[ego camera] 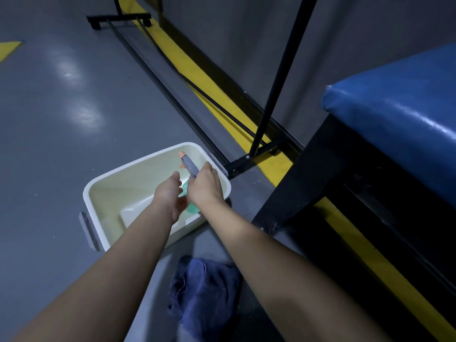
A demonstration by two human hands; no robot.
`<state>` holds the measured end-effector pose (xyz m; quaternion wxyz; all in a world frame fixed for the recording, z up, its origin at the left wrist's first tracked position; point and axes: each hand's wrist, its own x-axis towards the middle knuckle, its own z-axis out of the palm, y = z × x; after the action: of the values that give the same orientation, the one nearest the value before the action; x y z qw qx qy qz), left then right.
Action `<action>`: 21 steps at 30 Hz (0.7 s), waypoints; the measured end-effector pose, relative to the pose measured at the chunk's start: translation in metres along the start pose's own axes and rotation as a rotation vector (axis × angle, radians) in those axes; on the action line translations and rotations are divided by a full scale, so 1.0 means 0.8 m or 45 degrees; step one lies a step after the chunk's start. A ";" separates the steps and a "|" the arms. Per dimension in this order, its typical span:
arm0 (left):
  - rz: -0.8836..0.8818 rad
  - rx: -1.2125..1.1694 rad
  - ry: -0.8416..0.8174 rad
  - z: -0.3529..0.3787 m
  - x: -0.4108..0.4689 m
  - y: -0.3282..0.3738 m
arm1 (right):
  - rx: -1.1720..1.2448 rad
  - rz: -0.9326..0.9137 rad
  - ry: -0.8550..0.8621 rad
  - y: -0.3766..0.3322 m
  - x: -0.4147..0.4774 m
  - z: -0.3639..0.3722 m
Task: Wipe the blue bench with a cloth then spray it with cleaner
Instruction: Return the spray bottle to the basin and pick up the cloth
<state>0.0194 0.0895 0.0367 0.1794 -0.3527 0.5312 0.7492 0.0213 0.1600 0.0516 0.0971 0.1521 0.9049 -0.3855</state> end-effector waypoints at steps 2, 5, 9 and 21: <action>0.291 0.262 0.133 0.003 -0.018 -0.003 | 0.112 -0.148 0.131 0.005 -0.018 -0.010; 0.928 0.631 0.283 0.001 -0.060 -0.027 | 0.413 -0.417 0.427 0.031 -0.059 -0.019; 1.756 0.925 0.180 -0.024 -0.098 -0.078 | 0.470 -0.458 0.676 0.097 -0.108 -0.003; 0.516 1.763 0.136 -0.097 -0.067 -0.241 | 0.606 0.865 0.107 0.285 -0.124 0.119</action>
<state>0.2065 0.0949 -0.0681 0.1929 -0.0890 0.9470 0.2411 0.1997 0.2207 -0.1363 0.1440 0.4757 0.6921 -0.5234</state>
